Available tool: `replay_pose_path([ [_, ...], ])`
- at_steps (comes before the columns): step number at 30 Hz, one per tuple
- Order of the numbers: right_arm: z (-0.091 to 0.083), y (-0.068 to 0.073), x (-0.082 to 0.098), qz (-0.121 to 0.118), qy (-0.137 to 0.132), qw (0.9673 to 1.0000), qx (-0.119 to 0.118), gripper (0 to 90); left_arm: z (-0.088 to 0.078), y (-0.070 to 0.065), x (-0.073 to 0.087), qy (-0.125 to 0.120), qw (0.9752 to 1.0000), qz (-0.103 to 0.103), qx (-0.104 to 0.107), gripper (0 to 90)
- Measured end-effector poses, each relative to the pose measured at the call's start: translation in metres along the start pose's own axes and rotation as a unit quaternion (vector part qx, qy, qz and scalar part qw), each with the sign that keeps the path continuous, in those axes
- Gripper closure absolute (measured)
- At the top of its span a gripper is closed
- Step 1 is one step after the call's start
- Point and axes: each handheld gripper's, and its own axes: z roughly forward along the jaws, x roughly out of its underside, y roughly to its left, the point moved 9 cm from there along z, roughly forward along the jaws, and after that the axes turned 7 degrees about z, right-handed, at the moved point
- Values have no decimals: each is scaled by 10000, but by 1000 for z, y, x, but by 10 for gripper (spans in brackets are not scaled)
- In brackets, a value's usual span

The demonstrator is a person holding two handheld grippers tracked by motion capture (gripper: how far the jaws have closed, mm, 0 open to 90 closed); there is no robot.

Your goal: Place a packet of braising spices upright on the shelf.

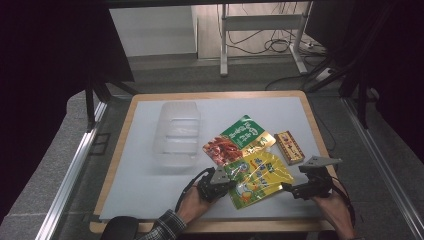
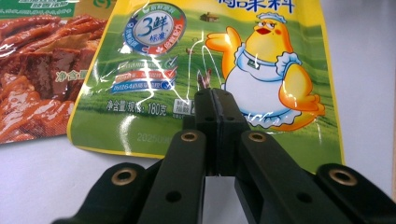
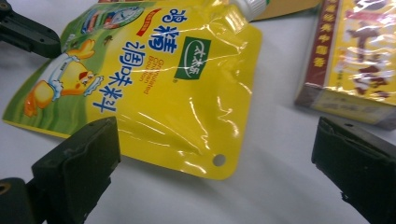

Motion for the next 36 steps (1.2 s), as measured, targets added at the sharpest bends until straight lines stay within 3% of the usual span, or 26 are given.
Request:
replay_pose_path([
  [7, 6, 6, -2, 147, 53, 9997, -179, 12, 0, 0, 1, 31, 10000, 1, 16, 900],
  [17, 25, 16, -1, 217, 436, 9977, -474, 33, 0, -1, 3, 31, 10000, -71, -1, 900],
  [23, 38, 23, -1, 250, 656, 9955, -642, 47, -1, -1, 4, 55, 10000, -8, -5, 900],
  [26, 39, 24, -2, 255, 662, 9952, -678, 47, -1, -1, 4, 52, 10000, -16, 0, 900],
  [31, 40, 28, -8, 520, 580, 9919, -1005, 55, 0, -1, 3, 13, 10000, -85, 19, 900],
  [32, 40, 28, -8, 520, 580, 9919, -1005, 55, 0, -1, 3, 13, 10000, -85, 19, 900],
  [33, 40, 32, -12, 557, 513, 9902, -1172, 58, 0, -1, 3, 10, 10000, -87, 18, 900],
  [36, 39, 36, -16, 531, 460, 9899, -1229, 56, 0, -1, 3, 6, 10000, -86, 17, 900],
])
